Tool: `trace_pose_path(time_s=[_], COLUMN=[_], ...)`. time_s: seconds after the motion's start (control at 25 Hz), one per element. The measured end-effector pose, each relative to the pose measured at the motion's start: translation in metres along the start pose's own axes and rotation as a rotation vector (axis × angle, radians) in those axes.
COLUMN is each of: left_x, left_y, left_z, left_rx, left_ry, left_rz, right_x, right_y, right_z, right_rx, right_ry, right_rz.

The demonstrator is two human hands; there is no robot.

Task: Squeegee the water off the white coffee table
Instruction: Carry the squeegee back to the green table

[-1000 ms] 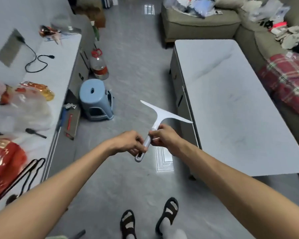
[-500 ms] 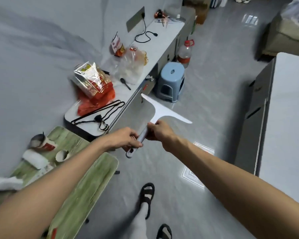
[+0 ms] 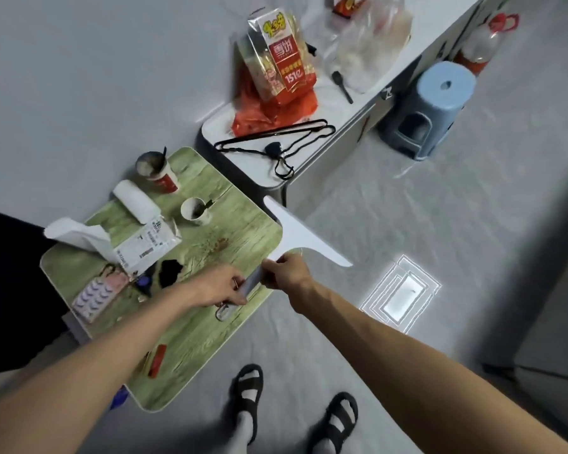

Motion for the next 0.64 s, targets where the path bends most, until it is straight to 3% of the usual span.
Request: trace_pose_path(time_s=[0.12,0.32,0.48,0.64], left_x=[0.018,0.045,0.060,0.064], left_y=[0.086,0.171,0.200,0.199], left_z=[0.059,0.143,0.179,0.184], left_rx=[-0.050,-0.097,-0.123,-0.126], left_ry=[-0.034,-0.111,-0.193,-0.205], left_rz=[0.012,0.028,0.109,0.182], right_x=[0.067,0.128,0.144,0.147], right_y=[-0.043,-0.097,-0.122,-0.126], right_z=[0.064,0.148,0.181,0.185], right_rx=[0.031,0.042,0.026,0.058], right_ry=[-0.017,-0.033,-0.091,-0.037], right_rz=[-0.053,-0.145,-0.260,-0.272])
Point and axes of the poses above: each hand's wrist, its own z-axis towards the middle knuckle, its own x-axis out of the palm, y = z × x, the point moved 2 cm from there along z, towards the middle knuckle, and after that the axes turned 2 degrees about -x, right-handed, at the moved point
